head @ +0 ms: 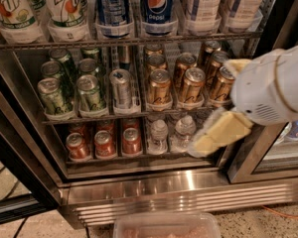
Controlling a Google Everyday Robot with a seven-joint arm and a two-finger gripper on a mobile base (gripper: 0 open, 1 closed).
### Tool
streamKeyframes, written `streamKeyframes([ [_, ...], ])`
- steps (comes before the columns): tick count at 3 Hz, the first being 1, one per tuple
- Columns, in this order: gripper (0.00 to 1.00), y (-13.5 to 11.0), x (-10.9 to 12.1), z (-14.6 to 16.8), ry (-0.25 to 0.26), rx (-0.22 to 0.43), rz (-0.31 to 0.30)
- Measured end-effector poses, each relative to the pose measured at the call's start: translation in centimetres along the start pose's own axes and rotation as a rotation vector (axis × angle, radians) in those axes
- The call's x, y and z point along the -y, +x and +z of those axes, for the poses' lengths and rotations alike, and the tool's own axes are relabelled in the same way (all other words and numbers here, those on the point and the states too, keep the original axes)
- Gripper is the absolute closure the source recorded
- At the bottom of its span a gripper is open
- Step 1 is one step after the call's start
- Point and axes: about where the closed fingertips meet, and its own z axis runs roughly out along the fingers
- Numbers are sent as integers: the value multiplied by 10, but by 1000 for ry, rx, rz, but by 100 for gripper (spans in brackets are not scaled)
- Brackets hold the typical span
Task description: Pick pepsi can from top shelf of fridge
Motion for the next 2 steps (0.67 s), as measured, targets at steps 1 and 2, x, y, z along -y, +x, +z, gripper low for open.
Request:
streamKeyframes([
  [1, 0, -67, -23, 32, -24, 180, -78],
  [2, 0, -118, -45, 51, -59, 316, -133],
])
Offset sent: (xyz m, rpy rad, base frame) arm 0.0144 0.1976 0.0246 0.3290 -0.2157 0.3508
